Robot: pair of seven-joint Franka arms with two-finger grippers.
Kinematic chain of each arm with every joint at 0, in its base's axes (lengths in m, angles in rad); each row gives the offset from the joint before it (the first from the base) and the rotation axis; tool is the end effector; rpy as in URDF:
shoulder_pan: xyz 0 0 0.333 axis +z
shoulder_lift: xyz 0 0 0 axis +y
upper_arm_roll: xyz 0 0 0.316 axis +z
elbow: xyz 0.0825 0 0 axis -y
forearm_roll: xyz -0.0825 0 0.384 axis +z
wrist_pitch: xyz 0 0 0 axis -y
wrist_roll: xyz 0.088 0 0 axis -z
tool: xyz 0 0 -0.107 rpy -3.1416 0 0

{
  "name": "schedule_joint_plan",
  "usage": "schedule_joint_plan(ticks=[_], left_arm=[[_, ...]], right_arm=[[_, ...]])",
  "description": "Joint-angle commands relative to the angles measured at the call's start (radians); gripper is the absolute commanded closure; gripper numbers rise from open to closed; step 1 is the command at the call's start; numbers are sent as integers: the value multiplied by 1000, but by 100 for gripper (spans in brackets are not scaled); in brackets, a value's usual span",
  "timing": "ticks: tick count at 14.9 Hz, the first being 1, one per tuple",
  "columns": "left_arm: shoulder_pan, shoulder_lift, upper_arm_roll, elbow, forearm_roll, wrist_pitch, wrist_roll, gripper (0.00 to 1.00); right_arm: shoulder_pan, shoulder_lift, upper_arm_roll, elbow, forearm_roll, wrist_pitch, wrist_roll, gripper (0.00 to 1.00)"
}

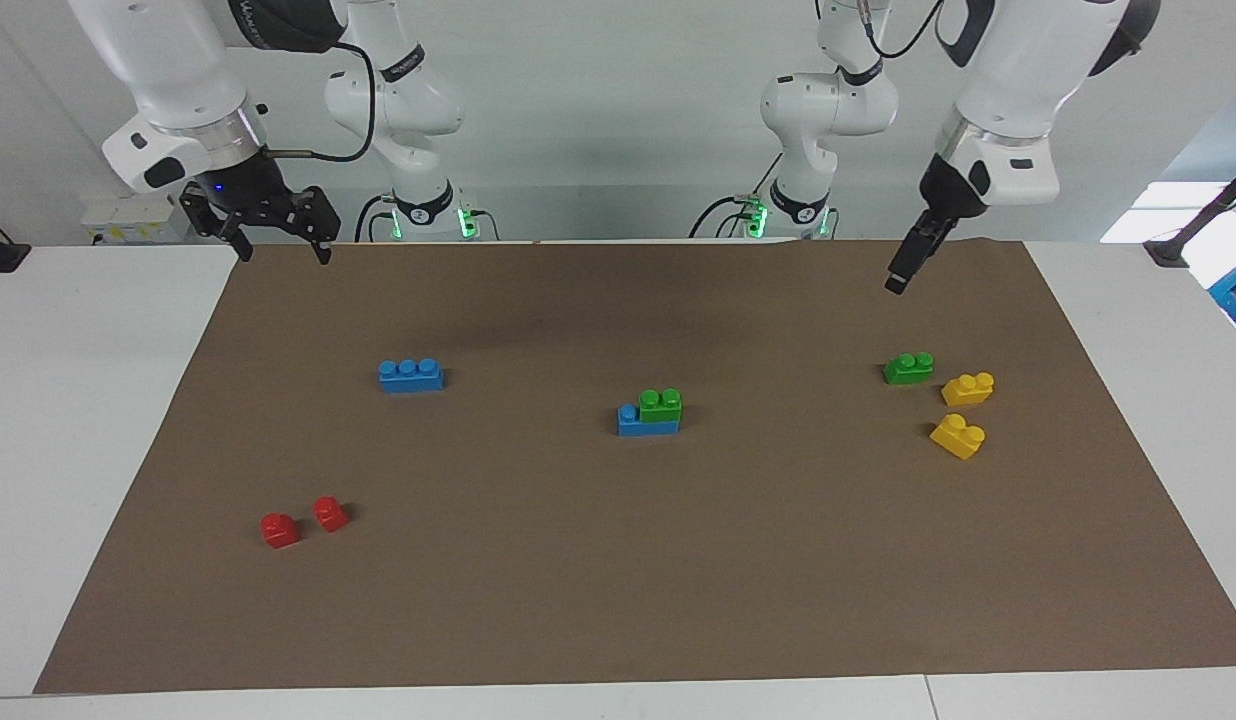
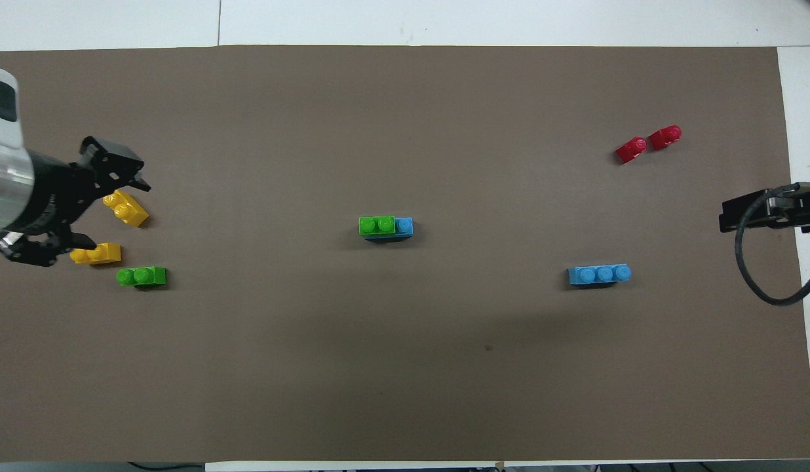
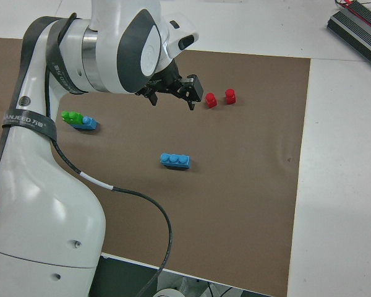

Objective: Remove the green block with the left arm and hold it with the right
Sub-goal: 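Move the left gripper and the right gripper toward the green-blue brick pair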

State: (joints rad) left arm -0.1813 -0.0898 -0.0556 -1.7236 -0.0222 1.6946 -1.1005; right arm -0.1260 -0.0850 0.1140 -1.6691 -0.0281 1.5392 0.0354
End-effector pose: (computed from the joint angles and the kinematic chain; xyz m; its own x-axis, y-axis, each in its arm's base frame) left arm 0.5209 -0.1292 0.6118 0.6477 0.7618 0.0122 0.7599 -0.6471 0.0618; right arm 0.5237 -0.0068 0.6212 0.9978 -0.0491 -0.0440 -0.0474 -0.9981 0.0393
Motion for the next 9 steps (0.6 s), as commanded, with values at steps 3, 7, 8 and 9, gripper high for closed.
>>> schedule_joint_plan(ticks=[3, 7, 8, 9], left_arm=[[-145, -58, 13, -166, 5, 187, -562, 0], [-240, 4, 13, -212, 4, 315, -826, 0], [-269, 40, 13, -203, 4, 330, -861, 0], [-288, 85, 14, -197, 4, 350, -902, 0]], right_arm=[[0, -39, 6, -119, 13, 151, 114, 0], [98, 16, 7, -138, 88, 217, 615, 0], [115, 33, 7, -138, 130, 226, 717, 0], [120, 53, 7, -139, 179, 234, 832, 0]])
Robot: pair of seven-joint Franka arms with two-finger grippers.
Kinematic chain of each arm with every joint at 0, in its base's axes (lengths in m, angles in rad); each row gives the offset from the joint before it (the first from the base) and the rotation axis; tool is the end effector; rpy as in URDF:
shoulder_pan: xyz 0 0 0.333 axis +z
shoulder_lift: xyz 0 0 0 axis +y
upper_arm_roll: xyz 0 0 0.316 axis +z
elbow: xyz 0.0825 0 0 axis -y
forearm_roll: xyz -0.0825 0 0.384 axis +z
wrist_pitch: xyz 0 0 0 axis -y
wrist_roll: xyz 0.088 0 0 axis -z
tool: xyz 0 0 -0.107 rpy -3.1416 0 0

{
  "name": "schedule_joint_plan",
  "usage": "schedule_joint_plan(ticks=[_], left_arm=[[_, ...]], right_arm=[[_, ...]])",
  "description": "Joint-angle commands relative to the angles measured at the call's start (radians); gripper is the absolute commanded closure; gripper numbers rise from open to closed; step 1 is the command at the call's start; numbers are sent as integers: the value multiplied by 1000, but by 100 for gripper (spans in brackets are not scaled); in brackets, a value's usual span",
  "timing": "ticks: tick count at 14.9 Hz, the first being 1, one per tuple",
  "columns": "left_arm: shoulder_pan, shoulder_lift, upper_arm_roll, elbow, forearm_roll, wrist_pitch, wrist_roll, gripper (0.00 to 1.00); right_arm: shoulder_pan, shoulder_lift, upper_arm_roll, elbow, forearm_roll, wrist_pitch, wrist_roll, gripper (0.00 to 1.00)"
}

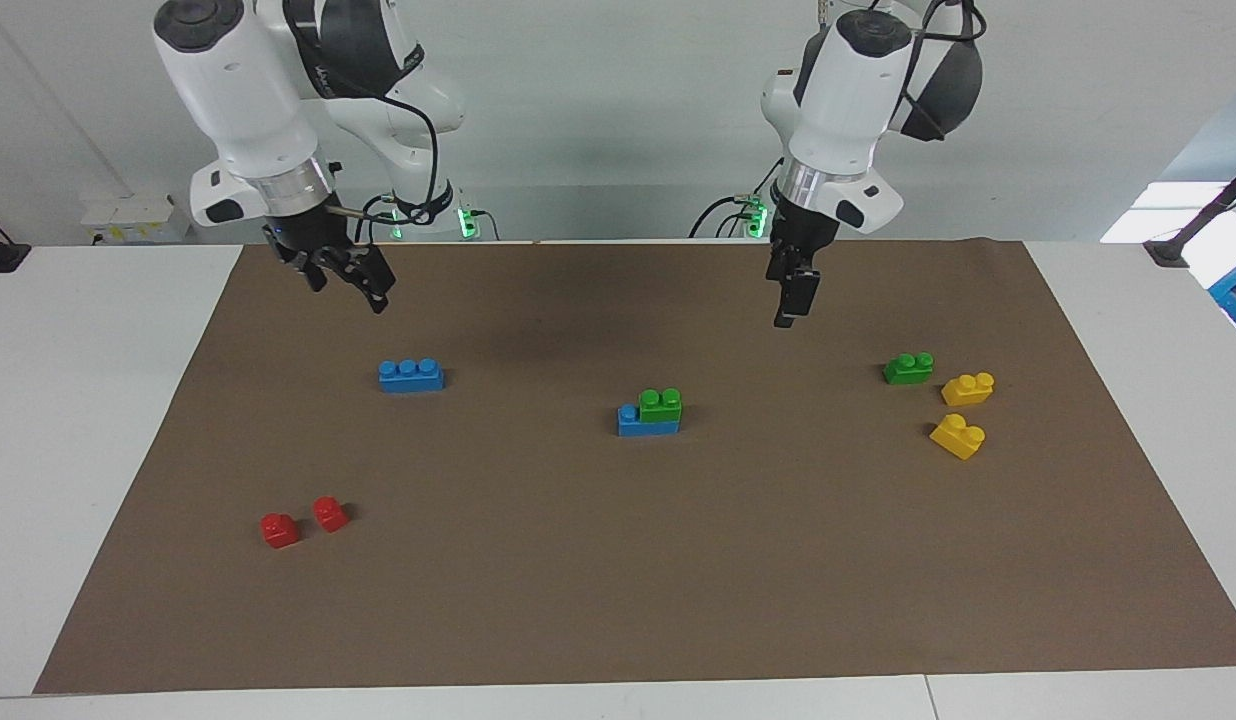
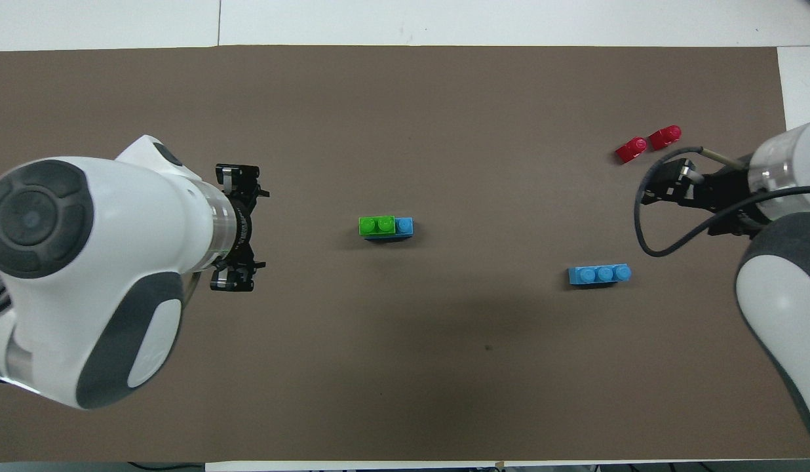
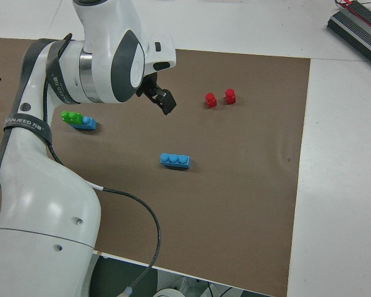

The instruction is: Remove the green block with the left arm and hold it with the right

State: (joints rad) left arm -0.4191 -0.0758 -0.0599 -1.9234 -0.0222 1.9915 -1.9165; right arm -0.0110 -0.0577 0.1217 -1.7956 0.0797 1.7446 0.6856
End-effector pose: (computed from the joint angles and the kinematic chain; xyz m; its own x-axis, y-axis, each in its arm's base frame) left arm 0.4895 -0.2567 0.5354 0.1294 0.9895 -0.0644 0.9843 -0.1203 0.1290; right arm 0.5411 0.0689 0.5643 0.8317 -0.5537 -0.0408 -0.5552 -0.8296 -0.0590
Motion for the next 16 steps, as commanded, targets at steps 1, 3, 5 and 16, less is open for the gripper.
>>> schedule_joint_plan(ticks=[1, 3, 5, 16], left_arm=[[-64, 103, 19, 4, 4, 88, -134, 0], [-76, 149, 17, 7, 4, 138, -206, 0], [-92, 188, 17, 6, 2, 188, -251, 0], [-141, 389, 19, 109, -44, 230, -388, 0]], right_arm=[[6, 48, -1, -11, 119, 38, 318, 0], [54, 87, -1, -14, 195, 79, 524, 0], [107, 120, -1, -33, 224, 146, 679, 0], [281, 230, -1, -161, 523, 519, 930, 0]])
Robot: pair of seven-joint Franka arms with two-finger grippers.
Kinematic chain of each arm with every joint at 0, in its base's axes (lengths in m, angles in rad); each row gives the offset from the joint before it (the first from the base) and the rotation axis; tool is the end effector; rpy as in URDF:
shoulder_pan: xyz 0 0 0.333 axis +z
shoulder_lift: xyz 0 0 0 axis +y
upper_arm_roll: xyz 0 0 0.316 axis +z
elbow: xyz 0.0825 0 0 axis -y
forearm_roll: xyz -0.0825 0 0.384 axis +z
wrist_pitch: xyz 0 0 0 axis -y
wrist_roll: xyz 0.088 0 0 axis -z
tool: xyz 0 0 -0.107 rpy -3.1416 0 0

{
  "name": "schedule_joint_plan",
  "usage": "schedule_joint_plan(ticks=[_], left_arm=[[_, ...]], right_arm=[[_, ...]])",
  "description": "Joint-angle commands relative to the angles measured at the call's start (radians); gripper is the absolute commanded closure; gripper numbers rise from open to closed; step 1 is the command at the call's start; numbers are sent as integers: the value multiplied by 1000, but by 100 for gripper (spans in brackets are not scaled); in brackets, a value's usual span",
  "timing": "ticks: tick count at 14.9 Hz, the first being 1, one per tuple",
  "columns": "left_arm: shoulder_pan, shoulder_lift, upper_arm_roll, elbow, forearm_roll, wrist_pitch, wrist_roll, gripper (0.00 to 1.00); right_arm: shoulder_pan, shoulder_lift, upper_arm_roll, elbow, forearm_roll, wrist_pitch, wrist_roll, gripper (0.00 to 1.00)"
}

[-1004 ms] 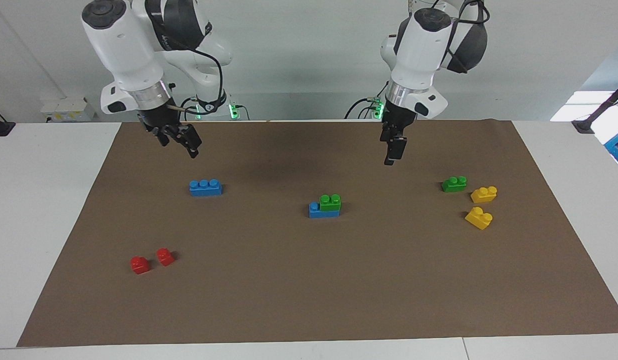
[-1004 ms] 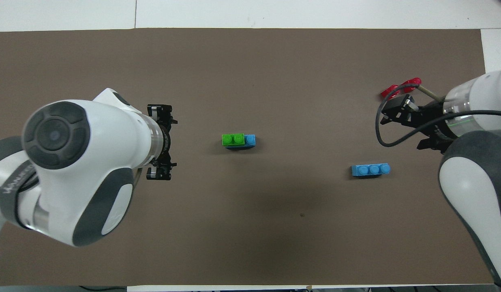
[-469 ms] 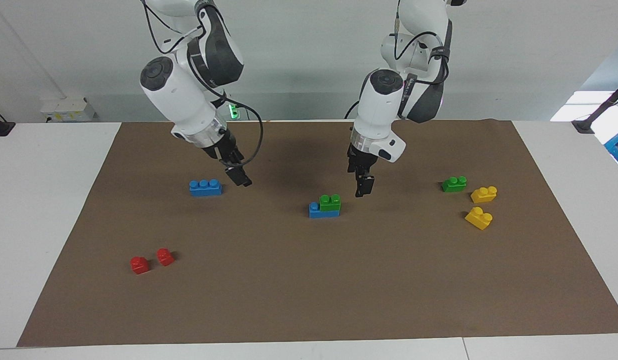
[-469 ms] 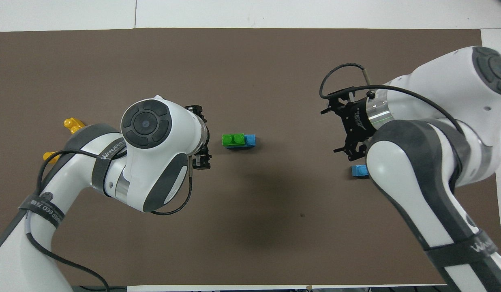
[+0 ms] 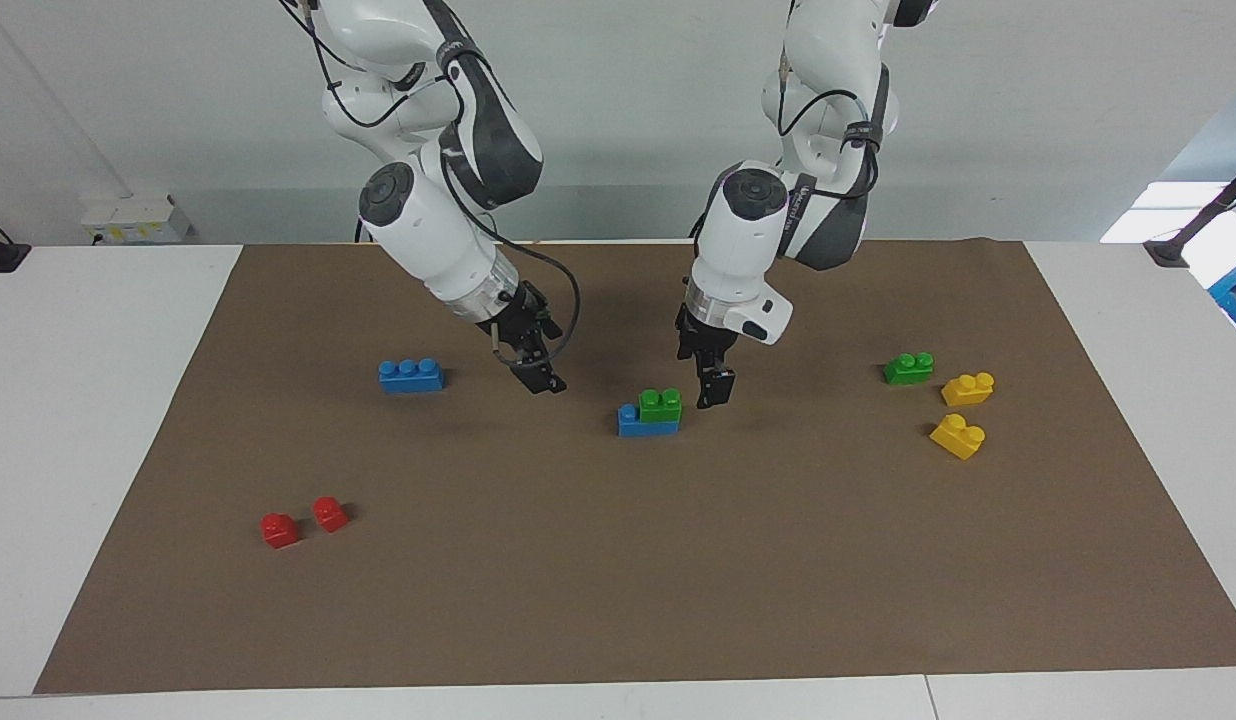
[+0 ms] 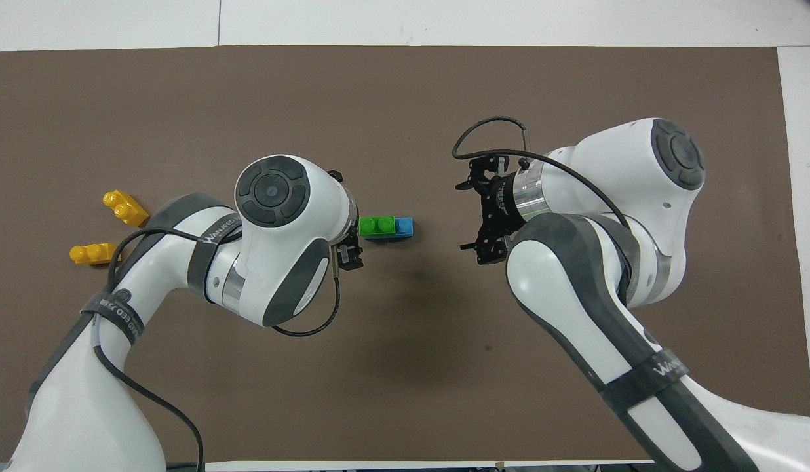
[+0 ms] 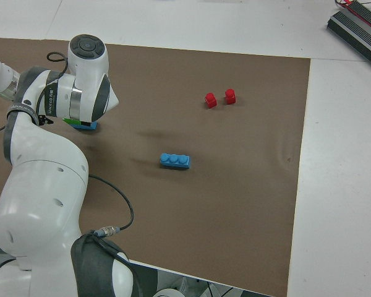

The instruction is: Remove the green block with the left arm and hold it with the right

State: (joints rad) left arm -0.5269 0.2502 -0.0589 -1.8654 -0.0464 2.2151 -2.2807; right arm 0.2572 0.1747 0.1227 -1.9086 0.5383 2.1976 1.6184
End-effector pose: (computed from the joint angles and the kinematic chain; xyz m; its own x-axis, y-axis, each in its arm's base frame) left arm 0.5232 -0.3465 0.3929 -0.1492 0.9832 -0.1055 0.9873 0.1540 0.0396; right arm 0.5640 0.2413 0.4227 0.0327 -0.8839 -0.4665 -0.9995 -0.0294 -0.0144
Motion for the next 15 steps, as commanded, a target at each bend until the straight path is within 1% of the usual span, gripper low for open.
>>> schedule_joint_plan(ticks=[1, 4, 5, 9, 11, 15], left_arm=[[-50, 73, 19, 51, -20, 11, -32, 0], [-56, 80, 17, 43, -20, 17, -37, 0], [-58, 80, 17, 40, -20, 17, -42, 0], [-67, 80, 19, 37, -20, 21, -89, 0], [-67, 81, 19, 34, -20, 35, -99, 0], [-67, 89, 21, 29, -18, 57, -100, 0]], right_arm=[[33, -1, -2, -62, 87, 101, -11, 0], [40, 29, -2, -66, 140, 143, -32, 0], [59, 34, -2, -70, 149, 169, -41, 0], [97, 80, -2, -72, 160, 246, -45, 0], [99, 89, -2, -73, 175, 258, -48, 0], [99, 112, -2, -79, 181, 260, -112, 0]])
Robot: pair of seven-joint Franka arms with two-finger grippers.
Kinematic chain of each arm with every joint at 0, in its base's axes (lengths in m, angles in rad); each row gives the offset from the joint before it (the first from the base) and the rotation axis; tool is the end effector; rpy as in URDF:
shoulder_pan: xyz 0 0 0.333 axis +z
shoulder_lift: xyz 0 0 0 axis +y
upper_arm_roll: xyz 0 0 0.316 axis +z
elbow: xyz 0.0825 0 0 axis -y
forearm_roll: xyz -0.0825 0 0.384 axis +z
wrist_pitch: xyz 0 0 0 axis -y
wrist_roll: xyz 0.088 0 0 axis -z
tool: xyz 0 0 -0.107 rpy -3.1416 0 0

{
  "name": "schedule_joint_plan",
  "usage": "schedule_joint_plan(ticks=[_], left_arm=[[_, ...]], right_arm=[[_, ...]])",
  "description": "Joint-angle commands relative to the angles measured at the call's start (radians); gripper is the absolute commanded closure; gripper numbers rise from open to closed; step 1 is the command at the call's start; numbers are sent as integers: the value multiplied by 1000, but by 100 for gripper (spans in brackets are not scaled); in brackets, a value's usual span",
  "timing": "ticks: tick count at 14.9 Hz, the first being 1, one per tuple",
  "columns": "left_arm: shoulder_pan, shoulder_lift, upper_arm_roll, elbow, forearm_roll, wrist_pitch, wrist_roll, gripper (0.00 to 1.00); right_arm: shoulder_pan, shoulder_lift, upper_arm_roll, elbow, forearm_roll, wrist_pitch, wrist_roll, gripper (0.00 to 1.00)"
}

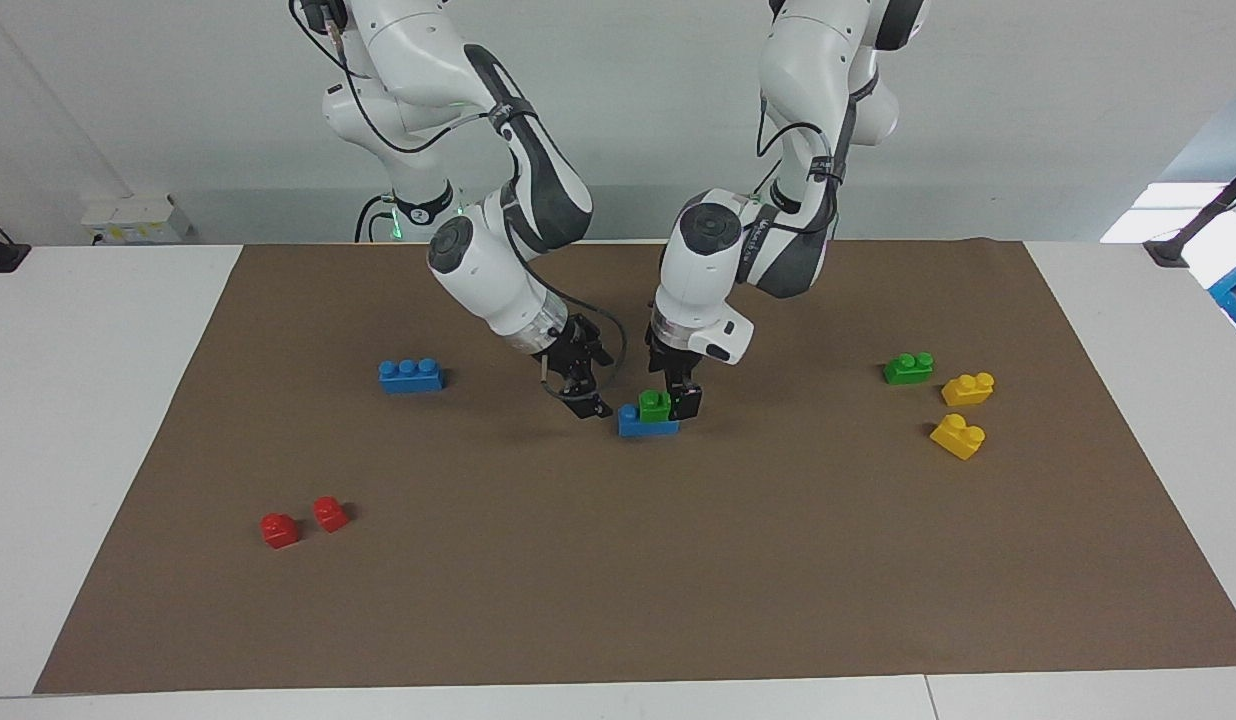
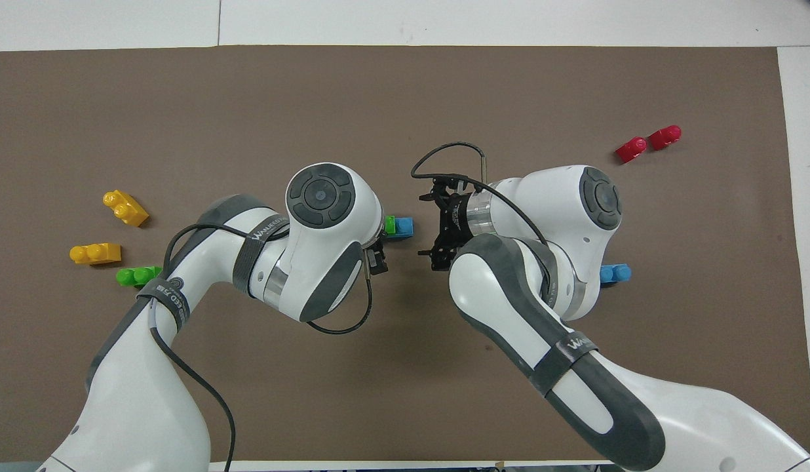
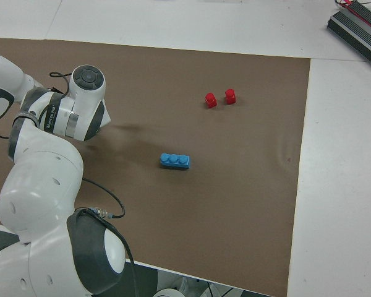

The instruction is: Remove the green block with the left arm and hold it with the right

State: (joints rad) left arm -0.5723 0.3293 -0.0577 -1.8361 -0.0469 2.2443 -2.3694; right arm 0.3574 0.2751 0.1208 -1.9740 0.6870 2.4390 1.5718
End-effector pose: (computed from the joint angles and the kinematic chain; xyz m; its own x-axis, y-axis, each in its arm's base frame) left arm 0.5184 -0.3766 0.3592 -0.1974 0.9756 -0.0961 0.9798 0.1995 0.0134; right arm 0.5540 0.2847 0.3511 -0.0092 -0.8543 -0.5197 -0.9986 0.0346 -0.0392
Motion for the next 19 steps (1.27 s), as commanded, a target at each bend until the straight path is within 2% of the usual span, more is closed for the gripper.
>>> schedule_joint_plan(ticks=[1, 5, 10, 19], left_arm=[[-18, 13, 19, -2, -18, 35, -10, 0], [-18, 16, 19, -8, -13, 41, -10, 0], [-20, 14, 19, -17, -10, 43, -10, 0], [-18, 14, 21, -18, -10, 41, -10, 0]], right_arm=[[-2, 22, 0, -14, 32, 32, -79, 0], [24, 73, 7, -11, 34, 95, -99, 0], [49, 98, 7, -6, 85, 152, -116, 0], [51, 122, 7, 1, 91, 172, -150, 0]])
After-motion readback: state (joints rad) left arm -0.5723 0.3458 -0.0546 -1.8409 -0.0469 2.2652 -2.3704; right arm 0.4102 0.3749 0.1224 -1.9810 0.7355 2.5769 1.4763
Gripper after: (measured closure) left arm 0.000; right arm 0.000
